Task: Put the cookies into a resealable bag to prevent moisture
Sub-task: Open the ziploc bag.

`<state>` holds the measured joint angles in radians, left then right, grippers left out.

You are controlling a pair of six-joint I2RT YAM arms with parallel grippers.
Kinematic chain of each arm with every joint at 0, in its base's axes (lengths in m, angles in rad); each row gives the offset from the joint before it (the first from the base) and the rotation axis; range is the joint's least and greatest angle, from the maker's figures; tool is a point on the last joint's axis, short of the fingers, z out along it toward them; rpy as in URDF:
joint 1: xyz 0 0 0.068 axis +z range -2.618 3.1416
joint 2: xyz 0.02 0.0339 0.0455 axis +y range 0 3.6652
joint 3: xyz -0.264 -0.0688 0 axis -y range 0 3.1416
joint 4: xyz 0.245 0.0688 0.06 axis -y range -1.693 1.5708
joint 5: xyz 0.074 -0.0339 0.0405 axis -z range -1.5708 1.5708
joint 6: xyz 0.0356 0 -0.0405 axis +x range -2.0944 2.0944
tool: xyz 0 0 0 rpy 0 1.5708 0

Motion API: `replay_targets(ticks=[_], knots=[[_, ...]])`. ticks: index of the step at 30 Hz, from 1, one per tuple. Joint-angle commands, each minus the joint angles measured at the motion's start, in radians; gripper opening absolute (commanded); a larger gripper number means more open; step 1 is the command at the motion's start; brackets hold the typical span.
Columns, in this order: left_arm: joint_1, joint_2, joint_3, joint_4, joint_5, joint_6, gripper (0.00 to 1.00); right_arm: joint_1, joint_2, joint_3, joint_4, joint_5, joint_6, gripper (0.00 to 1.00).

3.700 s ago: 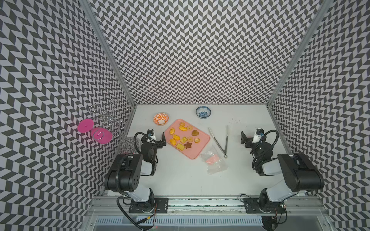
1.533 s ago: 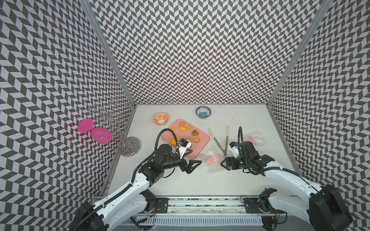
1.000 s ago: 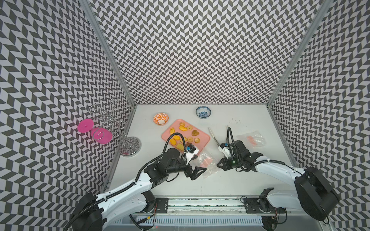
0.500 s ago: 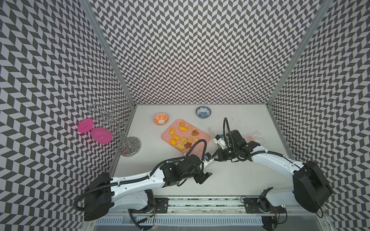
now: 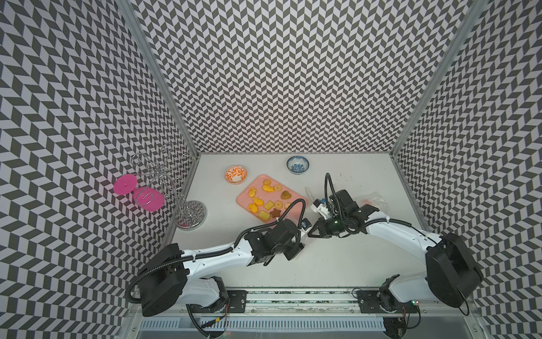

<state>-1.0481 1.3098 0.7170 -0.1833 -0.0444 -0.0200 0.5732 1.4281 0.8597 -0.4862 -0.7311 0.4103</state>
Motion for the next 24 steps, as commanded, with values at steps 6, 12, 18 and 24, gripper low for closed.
replay_targets(ticks=[6, 12, 18, 24], knots=[[-0.022, 0.019, 0.022, -0.008, 0.074, -0.035, 0.52, 0.004, -0.015, 0.002, 0.043, -0.017, 0.02, 0.0], [-0.027, 0.071, 0.025, 0.007, 0.044, -0.019, 0.46, 0.004, -0.017, -0.002, 0.052, -0.022, 0.025, 0.0], [-0.013, 0.055, 0.031, -0.01, 0.023, -0.022, 0.29, 0.004, -0.014, -0.017, 0.056, -0.031, 0.013, 0.0], [0.008, 0.054, 0.028, -0.032, 0.035, -0.007, 0.21, 0.004, -0.016, -0.025, 0.059, -0.033, 0.003, 0.0]])
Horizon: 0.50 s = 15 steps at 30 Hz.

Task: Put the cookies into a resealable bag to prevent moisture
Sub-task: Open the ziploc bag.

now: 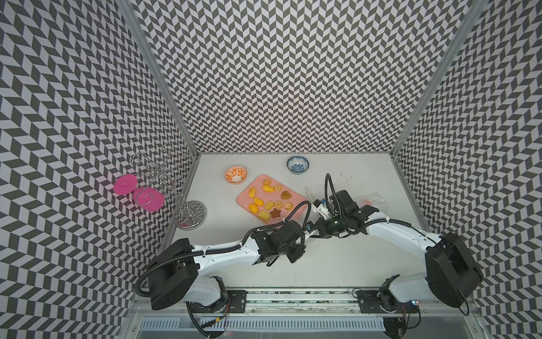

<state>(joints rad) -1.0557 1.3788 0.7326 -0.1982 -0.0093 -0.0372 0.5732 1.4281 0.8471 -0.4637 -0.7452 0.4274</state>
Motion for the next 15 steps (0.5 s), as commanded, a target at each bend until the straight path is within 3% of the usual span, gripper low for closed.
replay_targets(ticks=[1, 4, 8, 11, 15], knots=[[0.02, -0.016, 0.014, -0.019, 0.004, 0.014, 0.18, 0.004, -0.017, -0.015, 0.038, -0.021, -0.018, 0.0], [0.046, -0.009, 0.023, -0.024, 0.028, 0.012, 0.07, 0.004, -0.025, -0.022, 0.043, -0.028, -0.014, 0.0], [0.06, 0.0, 0.056, -0.056, 0.056, 0.005, 0.01, 0.004, -0.03, -0.022, 0.042, -0.021, -0.014, 0.02], [0.069, -0.004, 0.088, -0.088, 0.1, -0.03, 0.0, 0.004, -0.041, -0.015, 0.069, -0.013, -0.005, 0.15], [0.094, -0.005, 0.137, -0.145, 0.206, -0.173, 0.0, 0.004, -0.082, -0.009, 0.158, 0.011, 0.03, 0.46]])
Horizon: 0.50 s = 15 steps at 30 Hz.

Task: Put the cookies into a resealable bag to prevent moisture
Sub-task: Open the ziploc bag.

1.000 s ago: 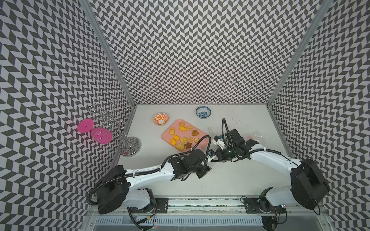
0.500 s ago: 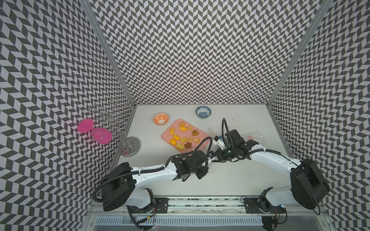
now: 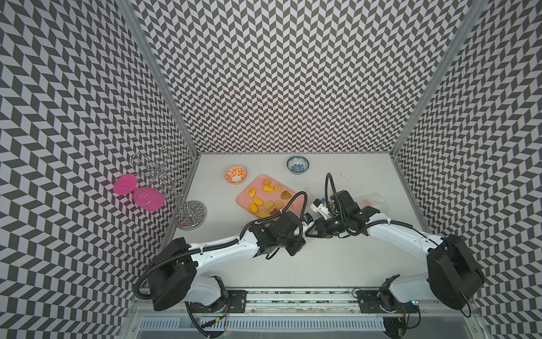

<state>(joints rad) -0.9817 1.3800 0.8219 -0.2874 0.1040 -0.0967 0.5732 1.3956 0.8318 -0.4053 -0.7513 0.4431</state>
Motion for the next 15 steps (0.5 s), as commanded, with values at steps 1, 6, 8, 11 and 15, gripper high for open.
replay_targets(ticks=[1, 6, 8, 11, 15], knots=[[0.04, -0.006, 0.06, -0.072, 0.137, -0.171, 0.0, 0.005, -0.067, 0.01, 0.118, 0.035, 0.004, 0.5], [0.119, -0.057, 0.044, -0.03, 0.31, -0.474, 0.0, 0.004, -0.261, -0.076, 0.331, 0.146, 0.019, 0.59], [0.162, -0.078, 0.017, 0.027, 0.375, -0.561, 0.0, 0.005, -0.352, -0.178, 0.504, 0.147, 0.086, 0.62], [0.223, -0.097, -0.026, 0.129, 0.47, -0.677, 0.0, 0.017, -0.448, -0.326, 0.703, 0.13, 0.121, 0.64], [0.245, -0.121, -0.042, 0.218, 0.52, -0.746, 0.0, 0.05, -0.455, -0.382, 0.675, 0.167, 0.053, 0.58]])
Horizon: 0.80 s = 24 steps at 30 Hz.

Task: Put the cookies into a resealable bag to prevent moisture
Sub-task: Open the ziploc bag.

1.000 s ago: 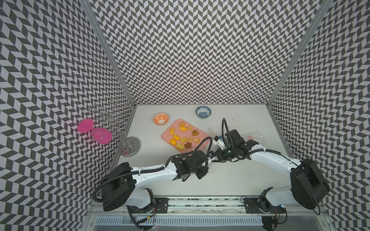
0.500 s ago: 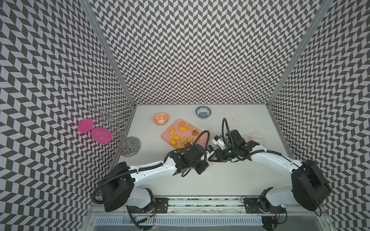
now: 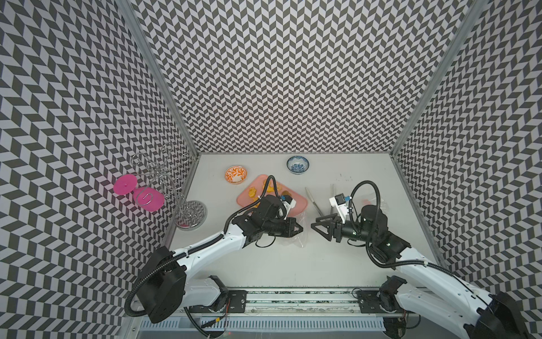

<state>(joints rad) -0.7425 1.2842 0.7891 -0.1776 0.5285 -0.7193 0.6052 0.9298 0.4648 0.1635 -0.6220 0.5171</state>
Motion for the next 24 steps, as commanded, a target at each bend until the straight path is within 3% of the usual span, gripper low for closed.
replay_targets(ticks=[1, 11, 13, 15, 18, 21, 24], knots=[[0.01, -0.026, -0.006, 0.112, 0.105, -0.13, 0.0, 0.019, 0.023, -0.008, 0.094, 0.042, -0.031, 0.56], [0.025, -0.039, -0.017, 0.154, 0.145, -0.158, 0.0, 0.048, 0.194, 0.086, 0.053, -0.025, -0.071, 0.39], [0.027, -0.038, -0.023, 0.164, 0.151, -0.163, 0.0, 0.05, 0.202, 0.092, 0.048, -0.018, -0.069, 0.3], [0.028, -0.044, -0.026, 0.176, 0.153, -0.171, 0.0, 0.05, 0.208, 0.107, 0.005, 0.01, -0.082, 0.16], [0.038, -0.052, -0.024, 0.133, 0.144, -0.161, 0.0, 0.05, 0.2, 0.103, -0.024, 0.045, -0.073, 0.05], [0.064, -0.067, -0.019, 0.05, 0.133, -0.125, 0.0, 0.048, 0.171, 0.114, -0.11, 0.139, -0.071, 0.0], [0.087, -0.06, 0.042, -0.142, 0.066, -0.003, 0.0, 0.047, 0.148, 0.155, -0.26, 0.234, -0.094, 0.0]])
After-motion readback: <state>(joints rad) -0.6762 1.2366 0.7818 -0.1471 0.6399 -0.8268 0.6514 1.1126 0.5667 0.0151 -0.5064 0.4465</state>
